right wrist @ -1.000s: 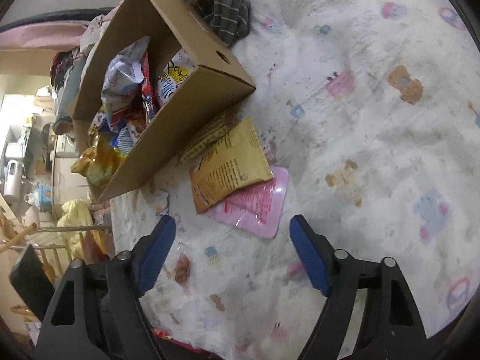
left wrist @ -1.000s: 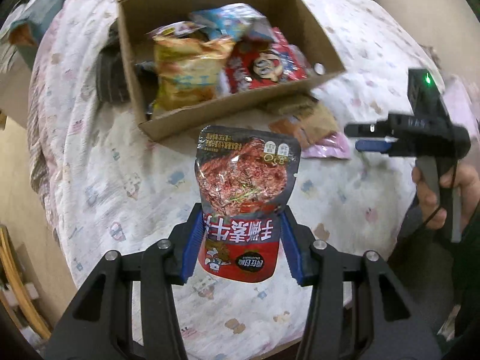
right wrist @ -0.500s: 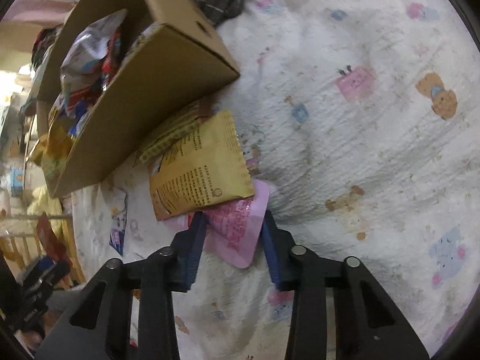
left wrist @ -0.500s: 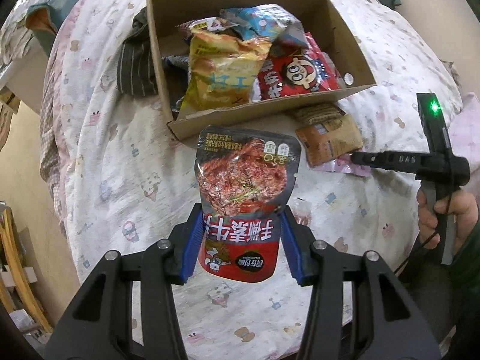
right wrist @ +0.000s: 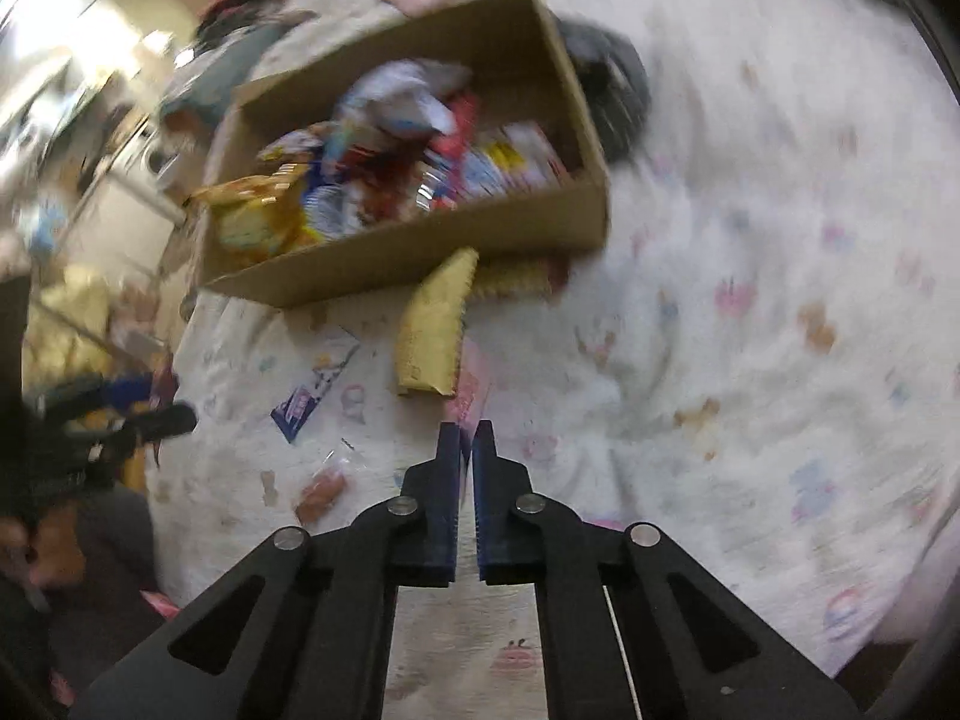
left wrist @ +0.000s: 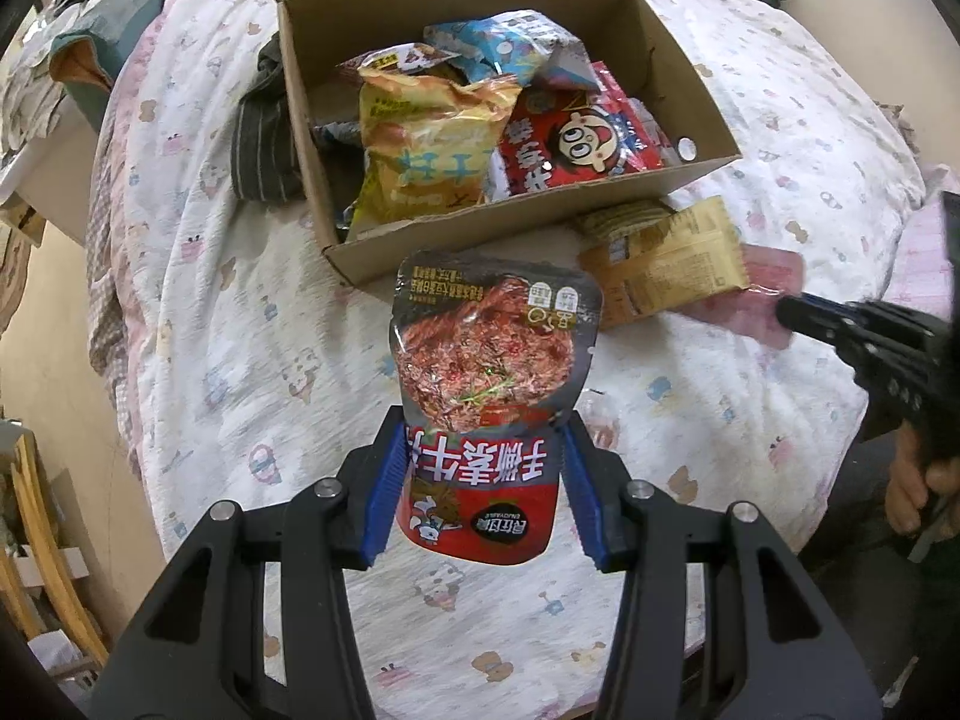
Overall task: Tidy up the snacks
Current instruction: 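Carry the red pouch toward the box while the right tool grasps the pink packet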
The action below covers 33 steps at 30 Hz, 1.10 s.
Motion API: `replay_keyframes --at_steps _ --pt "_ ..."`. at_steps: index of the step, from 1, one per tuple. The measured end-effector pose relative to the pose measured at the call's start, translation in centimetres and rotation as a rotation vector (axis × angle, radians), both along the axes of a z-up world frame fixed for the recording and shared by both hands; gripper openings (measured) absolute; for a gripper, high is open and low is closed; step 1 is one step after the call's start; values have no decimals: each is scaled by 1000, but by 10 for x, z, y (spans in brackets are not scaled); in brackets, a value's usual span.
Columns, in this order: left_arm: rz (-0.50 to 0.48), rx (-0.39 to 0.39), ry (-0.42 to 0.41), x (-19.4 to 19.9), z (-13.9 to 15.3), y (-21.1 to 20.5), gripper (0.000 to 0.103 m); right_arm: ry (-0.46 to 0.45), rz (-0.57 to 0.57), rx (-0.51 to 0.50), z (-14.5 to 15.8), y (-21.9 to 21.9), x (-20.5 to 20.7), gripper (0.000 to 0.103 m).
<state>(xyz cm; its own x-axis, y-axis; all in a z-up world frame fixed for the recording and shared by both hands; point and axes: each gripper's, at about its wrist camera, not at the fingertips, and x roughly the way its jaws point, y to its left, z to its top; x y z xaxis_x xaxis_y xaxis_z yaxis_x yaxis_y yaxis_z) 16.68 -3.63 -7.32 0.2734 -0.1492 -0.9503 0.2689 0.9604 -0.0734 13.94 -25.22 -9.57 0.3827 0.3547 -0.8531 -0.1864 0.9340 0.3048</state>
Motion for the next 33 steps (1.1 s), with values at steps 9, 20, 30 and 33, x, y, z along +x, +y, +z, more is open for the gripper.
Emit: replay_keyframes --at_steps 9,20,30,33 --pt "12 39 -8 0 -5 4 45 156 22 10 -34 -1 8 7" --pt "9 50 3 4 -10 2 45 204 -57 -1 -55 4 36 13" --pt "11 47 -2 7 -8 -3 45 265 -78 69 -55 -6 31 10" --pt "14 54 -7 6 -8 -3 45 260 -80 106 -38 -14 14 10"
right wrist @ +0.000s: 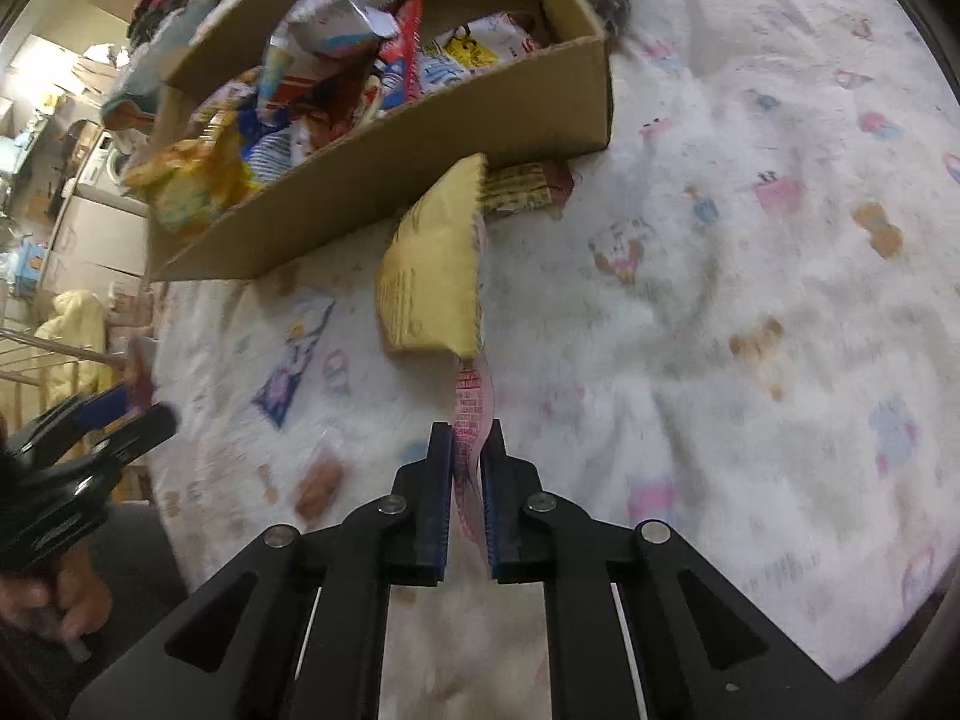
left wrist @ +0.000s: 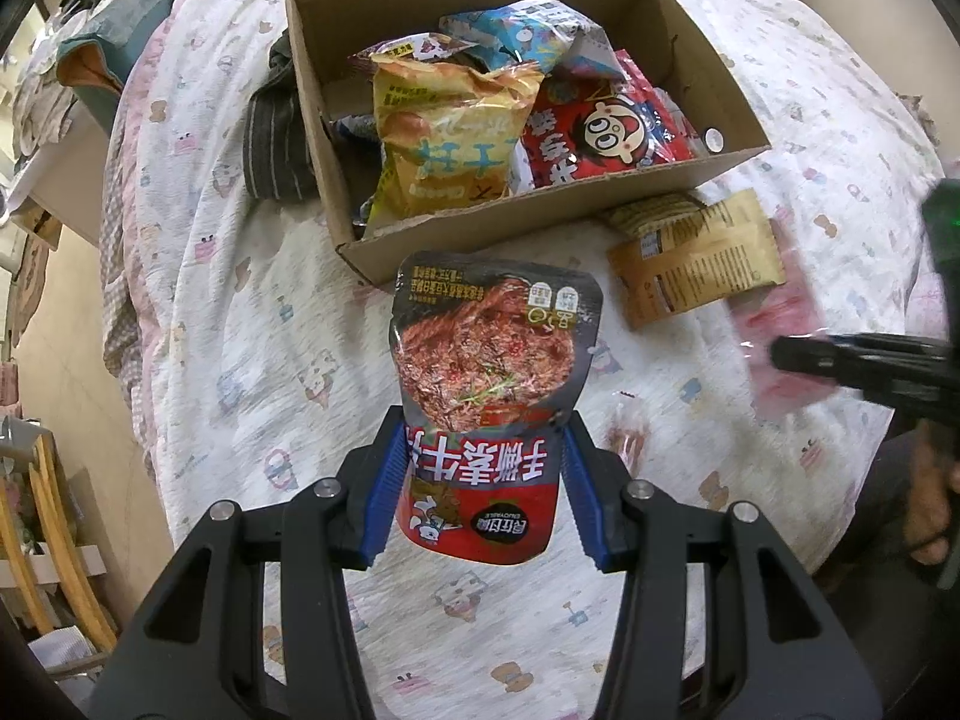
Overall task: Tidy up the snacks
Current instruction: 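Carry the red pouch toward the box while the right tool grasps the pink packet, then lower both held snacks into the box and open both tools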
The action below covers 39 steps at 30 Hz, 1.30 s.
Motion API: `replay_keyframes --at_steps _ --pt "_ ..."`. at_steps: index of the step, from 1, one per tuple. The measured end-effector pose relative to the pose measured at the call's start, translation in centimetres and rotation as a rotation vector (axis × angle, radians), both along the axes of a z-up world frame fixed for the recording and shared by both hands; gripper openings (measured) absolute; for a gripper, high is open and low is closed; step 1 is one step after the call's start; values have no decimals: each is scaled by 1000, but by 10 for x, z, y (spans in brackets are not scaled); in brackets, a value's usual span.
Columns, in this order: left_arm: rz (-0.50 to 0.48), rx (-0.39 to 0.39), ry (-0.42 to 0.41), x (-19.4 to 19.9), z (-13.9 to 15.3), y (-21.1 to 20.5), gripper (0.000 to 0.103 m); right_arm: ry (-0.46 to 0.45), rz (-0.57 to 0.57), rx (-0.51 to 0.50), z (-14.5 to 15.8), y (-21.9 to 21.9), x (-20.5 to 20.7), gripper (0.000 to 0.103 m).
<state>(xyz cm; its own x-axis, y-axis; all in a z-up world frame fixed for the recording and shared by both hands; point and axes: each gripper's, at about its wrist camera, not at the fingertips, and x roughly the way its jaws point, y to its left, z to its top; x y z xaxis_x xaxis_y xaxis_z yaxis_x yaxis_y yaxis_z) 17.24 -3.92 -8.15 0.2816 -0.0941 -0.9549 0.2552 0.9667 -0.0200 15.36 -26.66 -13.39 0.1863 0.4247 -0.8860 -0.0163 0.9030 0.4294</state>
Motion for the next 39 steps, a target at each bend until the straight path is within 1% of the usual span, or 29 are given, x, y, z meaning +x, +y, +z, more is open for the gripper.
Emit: replay_keyframes --at_steps 4,7,14,17,22,26,28,29,32,33,36,39 --pt "6 -5 -16 -3 2 3 45 -68 -8 88 32 -6 -17 10" --pt "22 -16 -43 -4 9 6 45 -116 -18 130 53 -8 -25 10" --pt "62 -22 -117 -4 29 14 45 -232 -26 170 103 -14 -33 10" --pt "81 -35 -141 -2 40 15 45 -263 -22 181 117 -12 -27 10" --pt "96 -62 -210 9 66 7 45 -308 -18 173 134 -13 -13 10" --pt "104 -79 -212 29 71 -9 45 -325 -30 163 140 -14 9 10" --pt "111 -99 -203 41 71 -18 45 -327 -37 154 139 -15 25 10" --pt "123 -115 -194 46 70 -21 45 -326 -39 153 138 -16 32 10" --pt "168 -200 -147 63 60 -26 45 -334 -47 134 136 -19 57 10" --pt "175 -208 -137 68 56 -30 45 -332 -48 132 134 -20 64 10" --pt "172 -186 -123 84 47 -47 45 -325 -55 133 126 -24 89 10" --pt "183 -190 -111 95 40 -62 46 -300 -54 146 111 -26 115 10"
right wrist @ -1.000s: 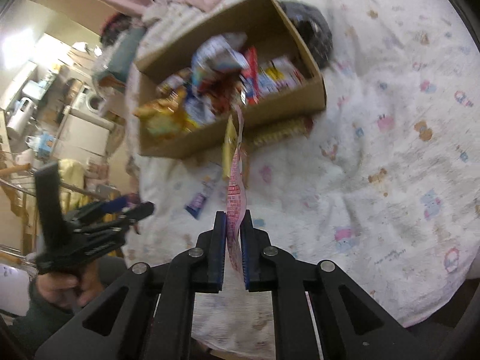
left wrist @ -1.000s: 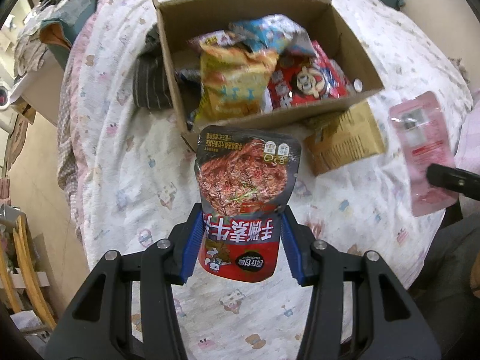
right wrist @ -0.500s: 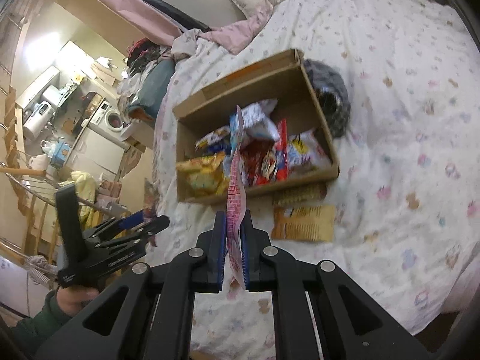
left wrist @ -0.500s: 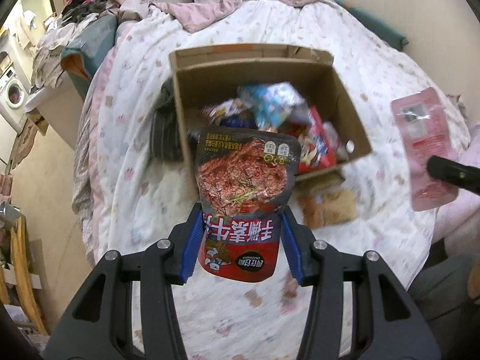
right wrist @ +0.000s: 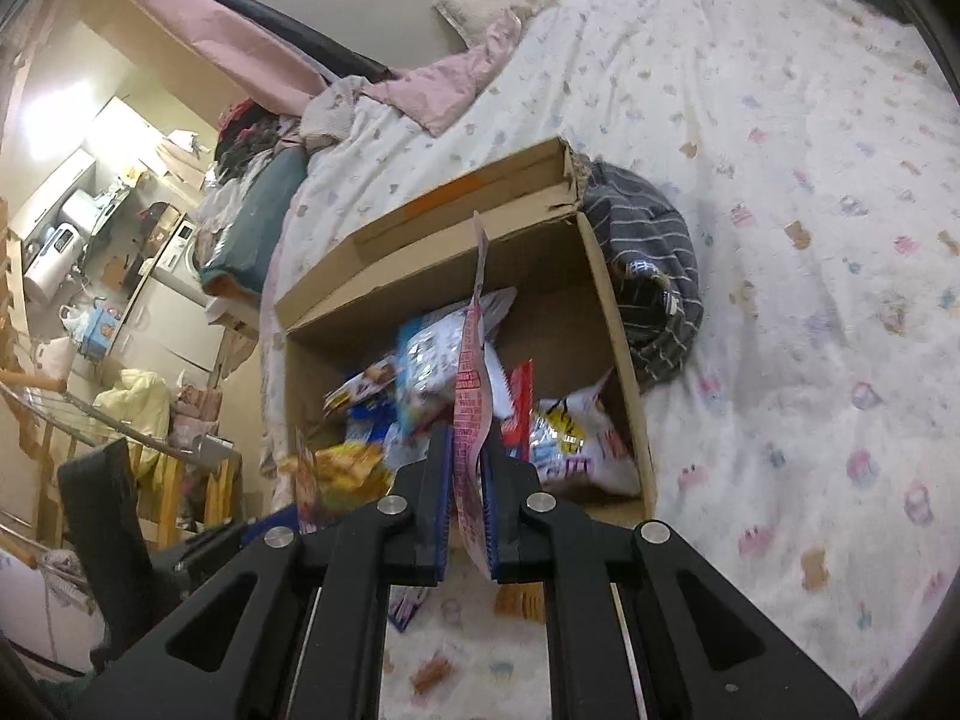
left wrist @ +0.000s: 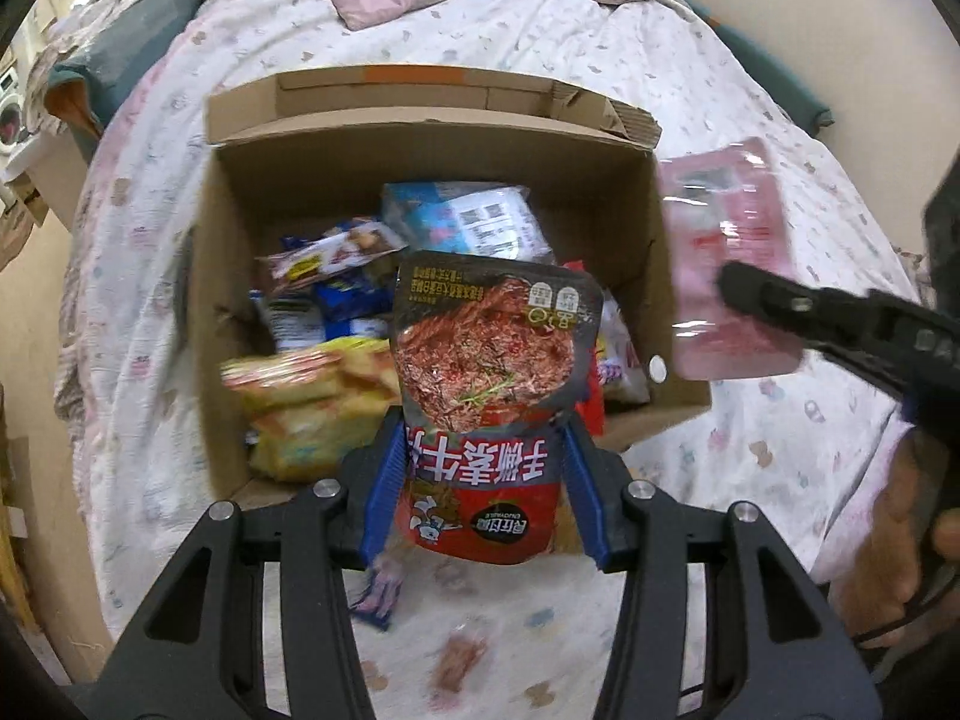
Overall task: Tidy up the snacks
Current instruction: 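Lower both held snacks into the box and open both tools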
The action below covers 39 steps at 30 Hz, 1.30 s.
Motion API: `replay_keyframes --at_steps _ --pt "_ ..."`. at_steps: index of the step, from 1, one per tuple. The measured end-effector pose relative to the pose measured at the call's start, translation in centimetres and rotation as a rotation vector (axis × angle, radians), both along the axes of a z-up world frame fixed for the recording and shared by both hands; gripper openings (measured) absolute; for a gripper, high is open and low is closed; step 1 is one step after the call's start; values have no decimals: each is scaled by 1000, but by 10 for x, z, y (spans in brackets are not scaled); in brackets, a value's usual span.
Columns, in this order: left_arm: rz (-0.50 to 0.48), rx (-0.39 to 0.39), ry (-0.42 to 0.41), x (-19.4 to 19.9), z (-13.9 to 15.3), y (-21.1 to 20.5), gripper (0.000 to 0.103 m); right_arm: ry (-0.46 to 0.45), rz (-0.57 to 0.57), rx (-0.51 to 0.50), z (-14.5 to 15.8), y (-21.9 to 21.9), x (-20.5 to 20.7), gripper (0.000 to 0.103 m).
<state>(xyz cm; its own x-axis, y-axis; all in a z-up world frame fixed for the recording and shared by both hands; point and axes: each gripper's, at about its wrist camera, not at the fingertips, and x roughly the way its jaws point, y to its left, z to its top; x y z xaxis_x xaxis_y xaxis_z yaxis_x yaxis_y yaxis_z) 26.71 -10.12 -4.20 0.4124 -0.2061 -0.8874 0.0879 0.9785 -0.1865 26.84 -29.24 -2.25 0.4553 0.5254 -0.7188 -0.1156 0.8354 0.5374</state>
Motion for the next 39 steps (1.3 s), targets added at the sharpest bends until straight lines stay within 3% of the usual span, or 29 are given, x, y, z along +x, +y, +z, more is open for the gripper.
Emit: replay_keyframes --at_steps 2,6,13,16,18,20,23,28,35,37,38,39 --pt "4 -13 19 7 -7 -8 46 8 22 15 -14 0 14 10" --pt "-2 64 35 21 -21 -25 48 63 19 6 -38 -2 33 10" --pt "16 116 26 31 -28 -32 51 75 58 10 -44 9 51 10" --pt "35 151 20 35 -30 -32 53 85 58 67 -49 12 55 10" --pt "54 130 53 40 -34 -28 54 112 50 103 -57 14 59 10" --pt "53 97 74 41 -35 -26 63 126 40 102 -63 16 62 12" --pt "28 112 67 38 -33 -30 70 138 33 98 -66 19 64 14" --pt "21 107 63 35 -30 -32 70 118 5 33 -62 19 63 14" --pt "-4 107 72 29 -26 -32 70 67 -11 44 -45 12 59 19" --pt "-2 117 61 27 -23 -30 70 60 -21 68 -41 6 59 23" --pt "1 120 57 26 -22 -29 70 56 -24 68 -38 4 58 35" --pt "2 122 57 24 -20 -27 70 47 -28 63 -35 3 57 56"
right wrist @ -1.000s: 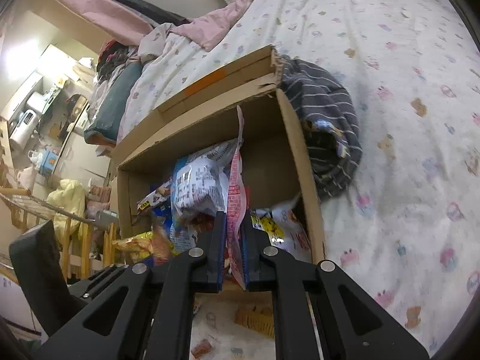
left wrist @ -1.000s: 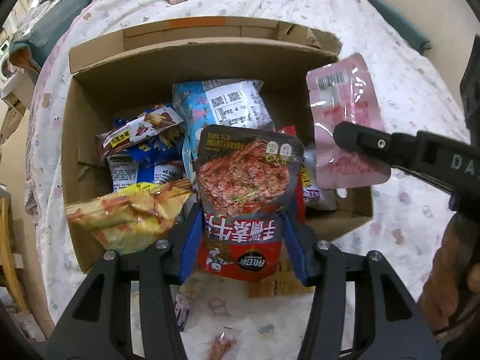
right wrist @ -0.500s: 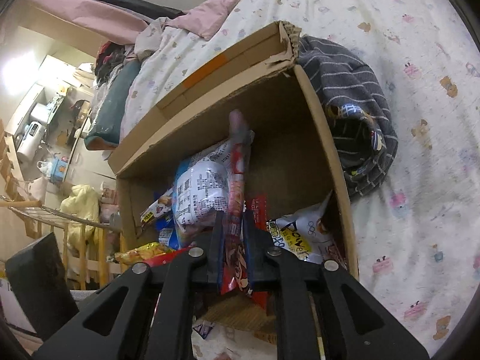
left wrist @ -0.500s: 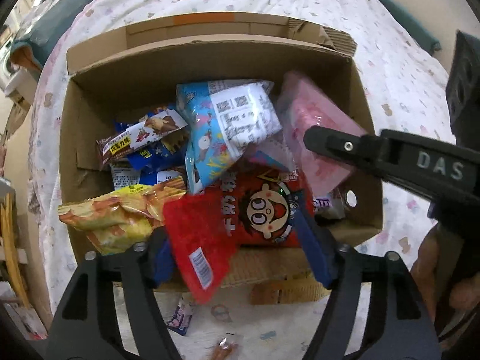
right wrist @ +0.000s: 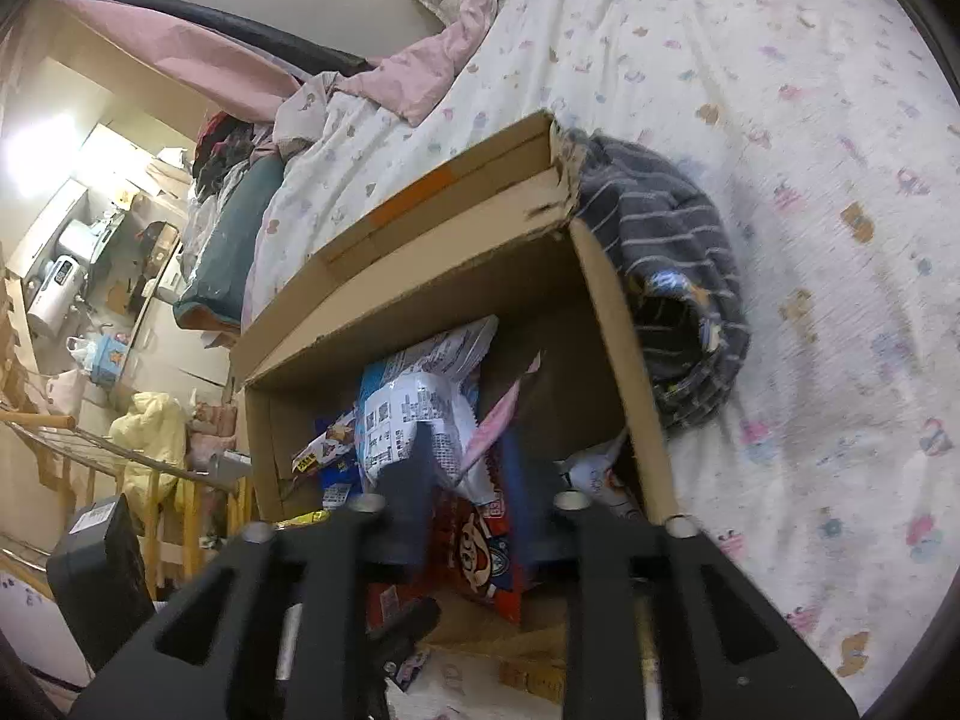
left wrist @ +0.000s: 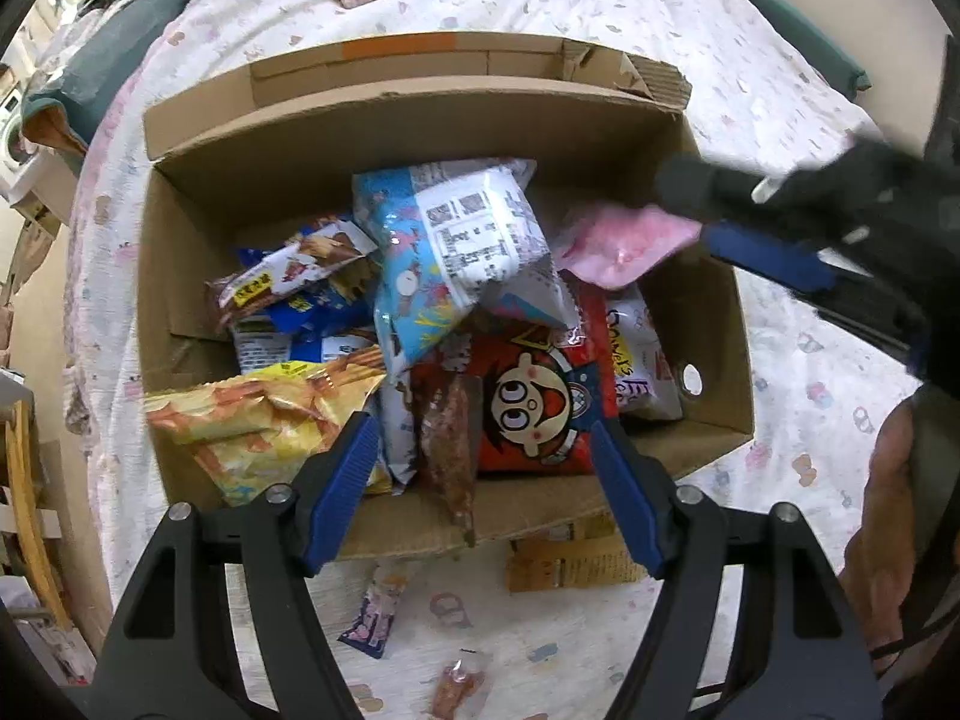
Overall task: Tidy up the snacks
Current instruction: 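Lower both held snacks into the box and open both tools, then withdraw both open tools from the box toward the remaining snacks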
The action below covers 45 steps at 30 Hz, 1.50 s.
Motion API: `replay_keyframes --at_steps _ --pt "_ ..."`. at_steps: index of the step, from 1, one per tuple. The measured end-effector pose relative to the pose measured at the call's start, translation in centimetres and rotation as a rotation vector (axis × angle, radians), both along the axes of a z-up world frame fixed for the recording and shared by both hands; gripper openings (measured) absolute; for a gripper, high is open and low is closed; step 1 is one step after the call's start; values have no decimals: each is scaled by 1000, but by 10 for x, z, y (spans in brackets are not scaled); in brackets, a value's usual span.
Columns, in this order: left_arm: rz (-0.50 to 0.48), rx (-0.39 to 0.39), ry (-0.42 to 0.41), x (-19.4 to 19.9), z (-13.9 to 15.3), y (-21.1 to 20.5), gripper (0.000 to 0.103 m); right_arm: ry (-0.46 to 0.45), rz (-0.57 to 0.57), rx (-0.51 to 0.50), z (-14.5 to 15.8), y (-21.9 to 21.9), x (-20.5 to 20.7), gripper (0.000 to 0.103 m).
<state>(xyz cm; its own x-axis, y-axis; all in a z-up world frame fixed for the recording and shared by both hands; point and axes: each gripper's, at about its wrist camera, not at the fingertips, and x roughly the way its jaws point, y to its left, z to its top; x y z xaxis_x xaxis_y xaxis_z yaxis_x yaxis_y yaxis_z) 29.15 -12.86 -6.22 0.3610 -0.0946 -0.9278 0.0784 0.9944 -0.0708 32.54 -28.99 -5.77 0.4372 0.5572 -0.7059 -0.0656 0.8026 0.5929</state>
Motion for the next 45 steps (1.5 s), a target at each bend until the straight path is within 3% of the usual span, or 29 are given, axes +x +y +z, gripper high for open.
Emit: replay_keyframes --at_steps 2,3,17,22,26,35,40,45 --pt "-1 0 1 -3 3 2 70 -30 -15 -3 7 -4 -4 74" --pt "-3 0 1 -5 4 2 70 -49 -27 -7 11 -6 -5 75" --pt "-10 -12 -21 -37 30 13 70 -90 -83 31 33 -29 -37 75" --pt "-14 28 -51 -52 42 23 70 -100 -90 33 39 -26 -53 77" --pt "12 21 -30 -63 38 37 70 -64 -81 24 32 -19 -66 79" --pt "-2 14 -2 -105 10 54 70 -14 -93 24 21 -13 -113 79" --pt "-55 33 141 -125 -39 50 70 34 -87 -3 6 -8 -140 79" --pt "-145 52 227 -137 -75 30 70 85 -70 -51 -14 -2 -161 79"
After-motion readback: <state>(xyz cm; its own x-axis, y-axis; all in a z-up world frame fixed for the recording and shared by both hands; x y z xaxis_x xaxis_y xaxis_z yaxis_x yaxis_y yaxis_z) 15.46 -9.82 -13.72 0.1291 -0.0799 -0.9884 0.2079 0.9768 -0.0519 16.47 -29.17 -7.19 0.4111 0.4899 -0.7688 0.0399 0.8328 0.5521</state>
